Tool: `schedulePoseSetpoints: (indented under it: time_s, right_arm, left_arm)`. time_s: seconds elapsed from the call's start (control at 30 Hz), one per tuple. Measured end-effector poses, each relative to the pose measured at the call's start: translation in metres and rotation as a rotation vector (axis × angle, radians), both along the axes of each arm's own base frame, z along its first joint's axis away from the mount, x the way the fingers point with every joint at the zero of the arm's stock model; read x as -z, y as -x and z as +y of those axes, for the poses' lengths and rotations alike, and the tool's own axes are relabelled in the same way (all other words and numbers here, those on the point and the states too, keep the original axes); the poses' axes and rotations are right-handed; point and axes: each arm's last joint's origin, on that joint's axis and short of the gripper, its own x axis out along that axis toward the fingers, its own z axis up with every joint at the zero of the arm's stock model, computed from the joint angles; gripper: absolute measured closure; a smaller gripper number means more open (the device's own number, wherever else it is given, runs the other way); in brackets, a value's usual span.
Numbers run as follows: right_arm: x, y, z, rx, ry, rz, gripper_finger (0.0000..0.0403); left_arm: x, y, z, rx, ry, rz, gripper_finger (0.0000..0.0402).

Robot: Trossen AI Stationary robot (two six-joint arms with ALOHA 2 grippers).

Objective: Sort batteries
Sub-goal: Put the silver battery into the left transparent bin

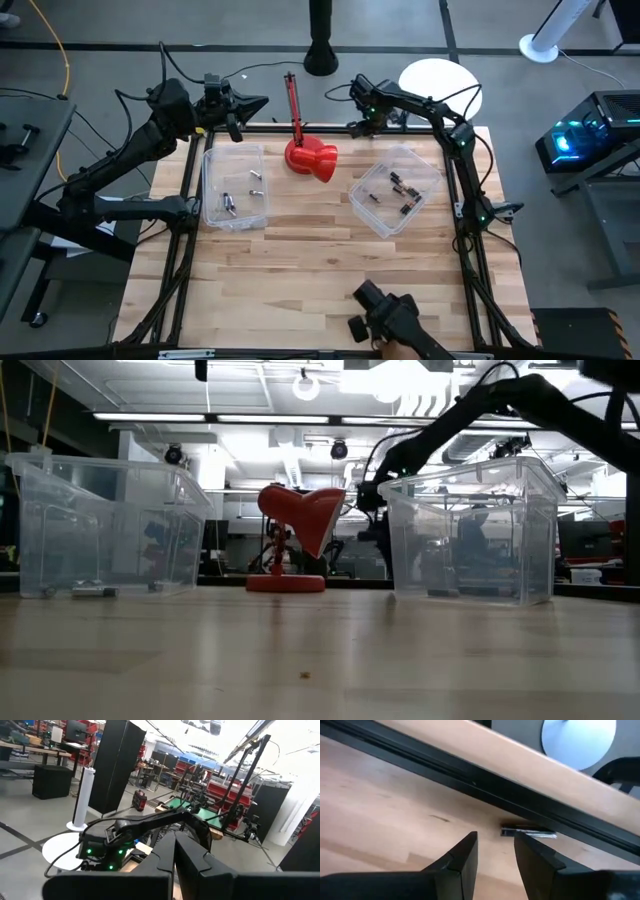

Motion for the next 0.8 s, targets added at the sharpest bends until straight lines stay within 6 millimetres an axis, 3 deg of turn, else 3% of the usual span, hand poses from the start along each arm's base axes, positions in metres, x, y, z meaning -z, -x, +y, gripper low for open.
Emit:
schedulePoseSetpoints:
  time_s: [0.1,0.53,0.8]
  right_arm:
    - [0.011,0.001,-0.002,0.004,-0.029,0.008,0.0279]
    - [0.017,0.001,0.003,-0.053,-0.09,0.038,0.0279]
    - [-0.013,0.019,0.008,-0.111,-0.06,0.141,0.0279]
  left_arm:
    - [0.0,0.0,0.0,0.0,0.0,0.0,0.0401]
    - [0.002,0.0,0.0,-0.002,0.02,0.014,0.0401]
    - [0.002,0.0,0.0,-0.001,0.022,0.016,0.0402]
